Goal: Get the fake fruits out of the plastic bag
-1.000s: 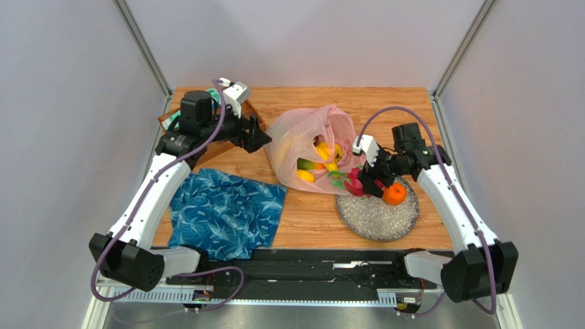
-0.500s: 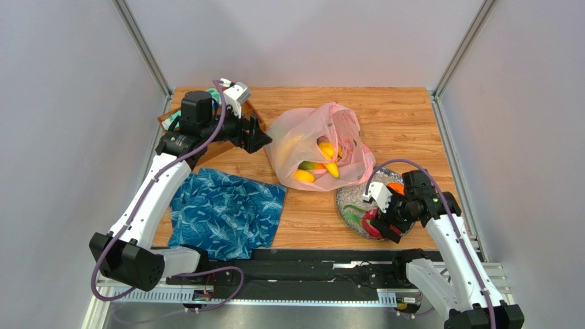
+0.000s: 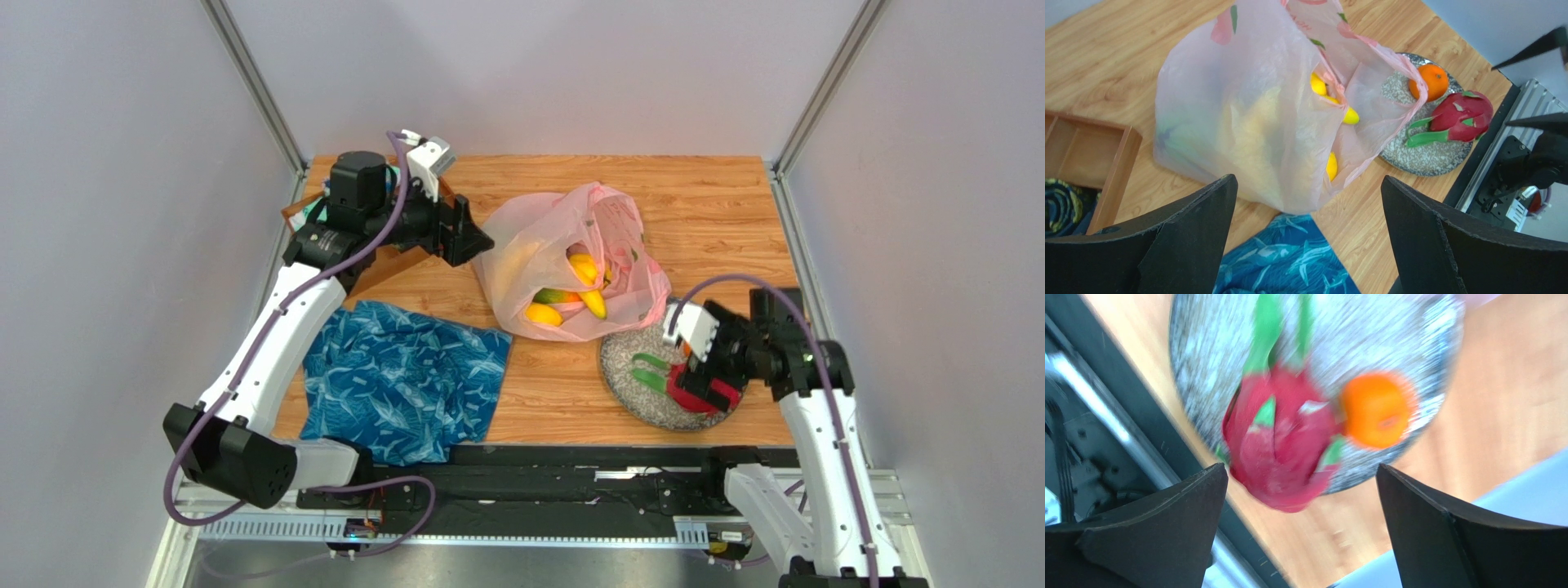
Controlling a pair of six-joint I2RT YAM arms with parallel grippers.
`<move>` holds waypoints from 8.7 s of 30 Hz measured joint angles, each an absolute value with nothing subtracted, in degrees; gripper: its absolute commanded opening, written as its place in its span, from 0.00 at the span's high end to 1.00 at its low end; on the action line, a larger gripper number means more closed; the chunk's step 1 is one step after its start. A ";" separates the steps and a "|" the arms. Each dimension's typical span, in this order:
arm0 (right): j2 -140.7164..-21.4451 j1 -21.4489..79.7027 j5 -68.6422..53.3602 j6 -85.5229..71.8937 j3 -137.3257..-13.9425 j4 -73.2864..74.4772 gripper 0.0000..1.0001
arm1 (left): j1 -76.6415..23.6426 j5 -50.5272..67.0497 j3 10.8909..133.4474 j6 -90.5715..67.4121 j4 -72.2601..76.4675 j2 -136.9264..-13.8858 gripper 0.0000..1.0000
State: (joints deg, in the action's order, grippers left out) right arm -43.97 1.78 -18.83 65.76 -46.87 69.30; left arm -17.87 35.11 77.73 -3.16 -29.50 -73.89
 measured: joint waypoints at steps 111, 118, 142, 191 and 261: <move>-113.06 12.49 -66.35 -51.70 -101.97 21.50 1.00 | -53.17 -1.87 93.73 43.09 -36.12 -90.50 0.10; -112.92 16.32 -66.57 -59.00 -101.97 17.67 1.00 | -53.23 -3.97 96.07 40.07 -35.79 -94.32 0.10; -109.60 10.55 -63.86 -48.18 -99.00 22.76 0.41 | -49.50 -17.87 94.24 35.18 -30.57 -98.74 1.00; -128.99 22.72 -42.41 46.48 -119.74 50.28 0.30 | -35.33 10.33 100.12 6.26 -38.89 -95.74 1.00; -66.08 -18.28 -25.67 30.39 -41.78 20.75 0.91 | -30.52 19.44 99.20 5.21 -40.42 -97.27 1.00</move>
State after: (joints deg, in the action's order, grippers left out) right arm -66.08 -18.28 -25.67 30.39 -41.78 20.75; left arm -30.52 19.44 99.20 5.21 -40.42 -97.27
